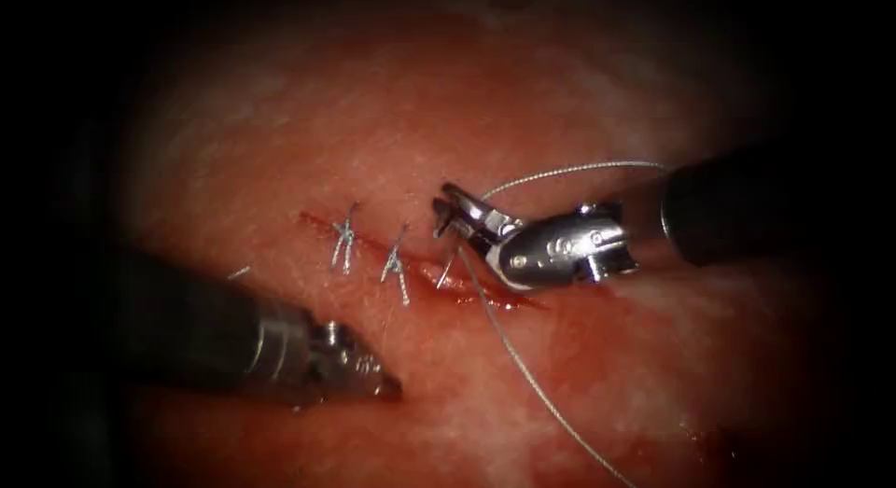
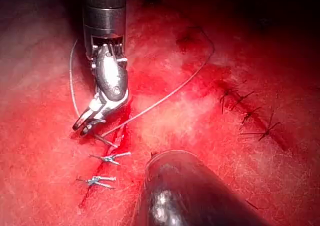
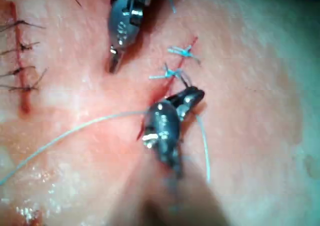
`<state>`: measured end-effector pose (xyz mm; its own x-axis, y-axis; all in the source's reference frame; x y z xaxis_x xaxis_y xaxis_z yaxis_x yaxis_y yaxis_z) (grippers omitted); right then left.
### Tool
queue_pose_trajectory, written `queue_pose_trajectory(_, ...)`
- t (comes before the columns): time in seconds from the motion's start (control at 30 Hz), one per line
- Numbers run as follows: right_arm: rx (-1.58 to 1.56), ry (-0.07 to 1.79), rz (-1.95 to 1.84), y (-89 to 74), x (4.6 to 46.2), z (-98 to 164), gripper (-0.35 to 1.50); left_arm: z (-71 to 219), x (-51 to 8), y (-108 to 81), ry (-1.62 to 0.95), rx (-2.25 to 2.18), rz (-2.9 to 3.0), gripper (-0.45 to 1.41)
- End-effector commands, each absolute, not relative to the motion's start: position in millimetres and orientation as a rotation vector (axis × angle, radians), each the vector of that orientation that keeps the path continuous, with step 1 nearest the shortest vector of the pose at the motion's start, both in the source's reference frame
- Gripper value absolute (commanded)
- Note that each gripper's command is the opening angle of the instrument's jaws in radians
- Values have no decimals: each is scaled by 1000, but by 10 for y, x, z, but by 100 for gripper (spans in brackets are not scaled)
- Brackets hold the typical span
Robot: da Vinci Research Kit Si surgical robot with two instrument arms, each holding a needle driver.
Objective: Wound Closure
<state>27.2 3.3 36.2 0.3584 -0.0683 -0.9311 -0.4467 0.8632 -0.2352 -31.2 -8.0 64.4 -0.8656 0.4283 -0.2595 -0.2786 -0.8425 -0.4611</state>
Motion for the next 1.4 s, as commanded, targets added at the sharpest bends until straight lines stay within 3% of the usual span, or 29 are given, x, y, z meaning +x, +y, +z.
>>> queue_pose_trajectory(0.03,-494,1192,257,19,279,367,-35,647,-316,-93,-595,-502,2652,-45)
queue_pose_trajectory(1.4,-241,1259,368,34,283,347,-35,671,-326,-59,-449,-597,2584,-45)
